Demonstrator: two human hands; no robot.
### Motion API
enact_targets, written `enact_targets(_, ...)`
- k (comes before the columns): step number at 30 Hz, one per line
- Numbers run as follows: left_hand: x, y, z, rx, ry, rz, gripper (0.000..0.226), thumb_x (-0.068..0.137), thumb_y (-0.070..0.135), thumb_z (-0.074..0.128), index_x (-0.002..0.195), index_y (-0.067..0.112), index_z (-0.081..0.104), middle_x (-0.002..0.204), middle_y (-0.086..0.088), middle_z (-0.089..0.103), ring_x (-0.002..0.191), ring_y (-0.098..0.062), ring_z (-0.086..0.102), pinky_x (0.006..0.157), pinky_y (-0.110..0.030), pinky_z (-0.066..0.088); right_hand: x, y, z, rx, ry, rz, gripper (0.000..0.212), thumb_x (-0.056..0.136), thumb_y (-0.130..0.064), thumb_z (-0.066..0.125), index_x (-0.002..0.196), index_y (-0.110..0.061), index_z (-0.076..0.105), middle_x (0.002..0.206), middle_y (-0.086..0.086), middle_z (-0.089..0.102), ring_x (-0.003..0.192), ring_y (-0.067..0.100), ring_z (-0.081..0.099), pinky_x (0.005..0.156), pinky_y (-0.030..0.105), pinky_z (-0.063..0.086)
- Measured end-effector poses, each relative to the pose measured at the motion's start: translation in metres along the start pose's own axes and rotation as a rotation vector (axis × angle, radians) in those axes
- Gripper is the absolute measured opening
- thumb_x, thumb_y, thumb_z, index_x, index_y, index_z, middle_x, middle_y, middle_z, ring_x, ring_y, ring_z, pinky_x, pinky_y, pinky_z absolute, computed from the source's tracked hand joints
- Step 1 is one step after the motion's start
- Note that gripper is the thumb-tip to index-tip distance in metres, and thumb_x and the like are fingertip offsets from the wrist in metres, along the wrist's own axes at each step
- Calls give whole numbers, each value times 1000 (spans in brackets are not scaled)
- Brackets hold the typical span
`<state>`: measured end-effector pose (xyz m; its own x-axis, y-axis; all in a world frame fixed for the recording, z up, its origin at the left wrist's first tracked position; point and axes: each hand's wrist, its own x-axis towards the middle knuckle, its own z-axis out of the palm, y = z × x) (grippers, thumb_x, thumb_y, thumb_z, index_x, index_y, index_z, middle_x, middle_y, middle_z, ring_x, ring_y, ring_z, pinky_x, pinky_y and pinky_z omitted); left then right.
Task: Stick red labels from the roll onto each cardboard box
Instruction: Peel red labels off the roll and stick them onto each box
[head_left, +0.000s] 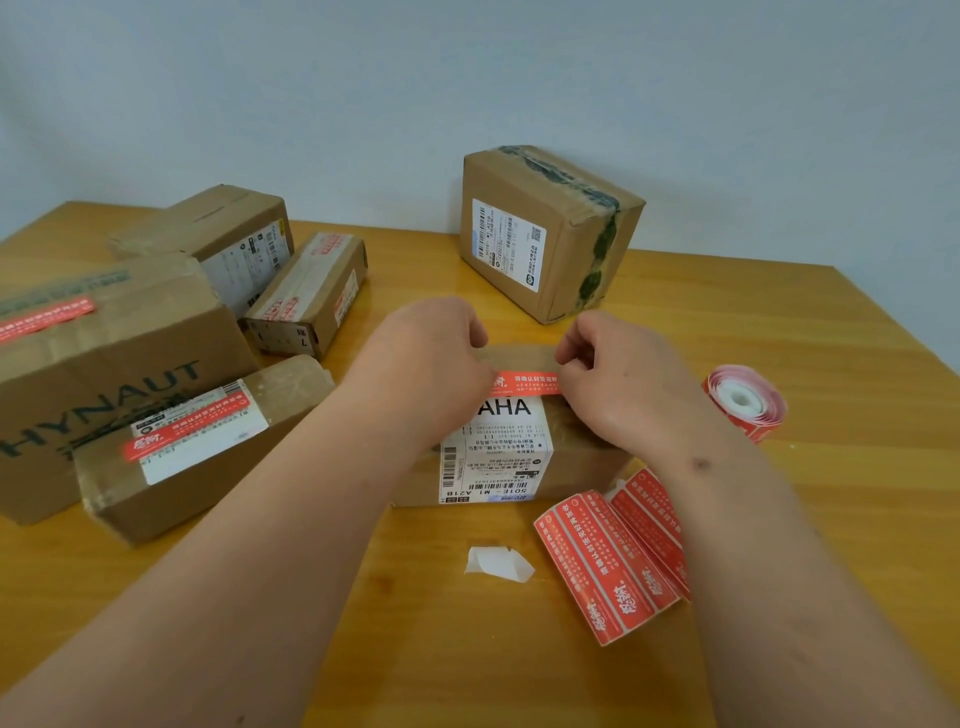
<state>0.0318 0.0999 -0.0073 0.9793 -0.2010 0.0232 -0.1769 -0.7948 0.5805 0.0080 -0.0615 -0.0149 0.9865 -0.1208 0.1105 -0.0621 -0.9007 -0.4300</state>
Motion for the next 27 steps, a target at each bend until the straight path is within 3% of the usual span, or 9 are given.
enact_targets(12,5,-1,7,74,8,-10,18,90,27,61,107,31,55,88,12,57,73,-5,54,54,-24,51,-1,0,3,-78,17,-57,7,92,-22,49,95,-25,56,87,-7,56,80,12,51,57,20,34)
enact_targets(19,3,-1,10,138,45,13,14,90,27,59,104,27,56,85,10,55,77,-9,53,53,-18,38,-2,-2,4,-115,28,-81,9,90,-23,52,96,-20,58,91,-1,61,85,17,56,69,30,44)
enact_targets(27,2,1,13,205,60,10,13,91,28,58,104,26,57,87,7,56,78,-12,53,57,-24,40,-3,-4,3,-165,49,-67,13,91,-33,55,96,-21,55,93,-2,56,84,16,52,67,29,39)
